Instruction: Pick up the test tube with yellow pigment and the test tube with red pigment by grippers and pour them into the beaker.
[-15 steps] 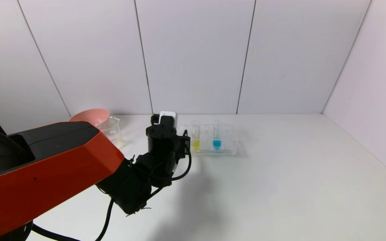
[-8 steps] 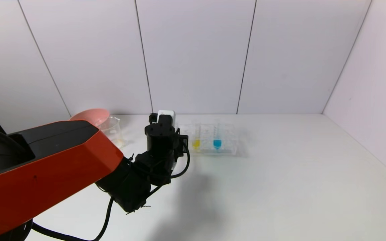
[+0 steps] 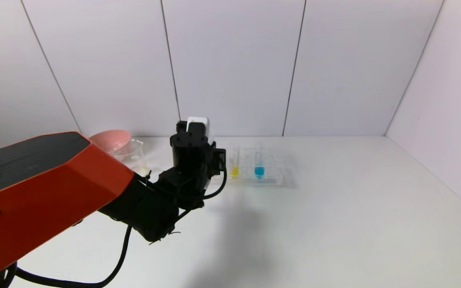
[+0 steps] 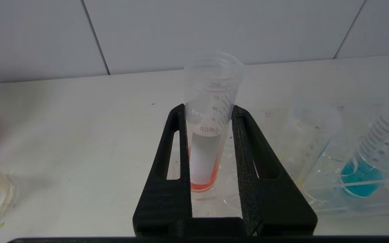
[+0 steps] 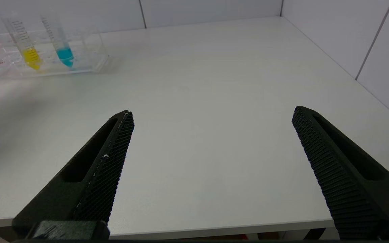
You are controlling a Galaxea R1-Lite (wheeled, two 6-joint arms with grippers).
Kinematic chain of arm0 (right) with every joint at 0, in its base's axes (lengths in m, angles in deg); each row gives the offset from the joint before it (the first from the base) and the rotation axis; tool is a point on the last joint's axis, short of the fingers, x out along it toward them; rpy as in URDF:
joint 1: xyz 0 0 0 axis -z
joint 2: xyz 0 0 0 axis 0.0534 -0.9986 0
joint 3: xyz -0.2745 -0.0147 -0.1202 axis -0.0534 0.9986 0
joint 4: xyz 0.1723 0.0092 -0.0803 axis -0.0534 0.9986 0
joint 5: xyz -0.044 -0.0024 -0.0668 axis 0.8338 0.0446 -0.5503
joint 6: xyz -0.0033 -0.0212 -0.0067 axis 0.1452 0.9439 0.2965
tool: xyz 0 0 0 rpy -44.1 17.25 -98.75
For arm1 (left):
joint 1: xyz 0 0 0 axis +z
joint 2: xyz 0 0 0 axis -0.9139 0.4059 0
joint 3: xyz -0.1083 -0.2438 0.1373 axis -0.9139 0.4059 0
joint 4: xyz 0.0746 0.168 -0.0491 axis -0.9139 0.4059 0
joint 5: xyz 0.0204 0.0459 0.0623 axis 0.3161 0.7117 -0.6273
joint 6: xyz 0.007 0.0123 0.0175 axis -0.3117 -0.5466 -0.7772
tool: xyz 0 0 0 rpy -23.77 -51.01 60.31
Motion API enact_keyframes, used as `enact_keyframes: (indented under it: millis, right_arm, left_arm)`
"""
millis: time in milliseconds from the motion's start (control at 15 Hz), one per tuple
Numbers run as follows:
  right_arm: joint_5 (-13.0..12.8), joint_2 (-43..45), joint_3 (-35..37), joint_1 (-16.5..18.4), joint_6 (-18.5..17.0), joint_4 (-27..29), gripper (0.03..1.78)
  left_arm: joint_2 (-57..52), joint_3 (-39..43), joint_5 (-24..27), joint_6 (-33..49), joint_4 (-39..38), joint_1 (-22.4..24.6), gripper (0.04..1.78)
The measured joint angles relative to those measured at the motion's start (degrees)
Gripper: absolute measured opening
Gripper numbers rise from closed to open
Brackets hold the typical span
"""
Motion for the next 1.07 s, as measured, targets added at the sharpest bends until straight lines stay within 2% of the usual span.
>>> enact_keyframes:
  millis: [200, 533, 667, 867, 1067]
  right_arm:
    - [0.0, 0.0, 0.0, 0.0, 0.0, 0.0, 1.71]
    - [0.0, 0.0, 0.0, 0.0, 0.0, 0.0, 1.71]
    - [0.0, 0.0, 0.0, 0.0, 0.0, 0.0, 1.71]
    - [0.0, 0.0, 0.0, 0.0, 0.0, 0.0, 1.71]
    - [0.0, 0.0, 0.0, 0.0, 0.0, 0.0, 1.71]
  left_arm:
    - [-3.6, -2.9, 0.2, 0.0, 5.2, -0.1, 0.41]
    - [-6.5, -3.1, 0.3, 0.2, 6.3, 0.0, 0.41]
    - [-8.7, -2.6, 1.5, 0.6, 9.1, 0.6, 0.41]
    - [-14.1, -0.1, 7.8, 1.0, 15.0, 3.8, 0.41]
    - [-22.0, 5.1, 19.0, 1.1, 21.1, 11.2, 0.41]
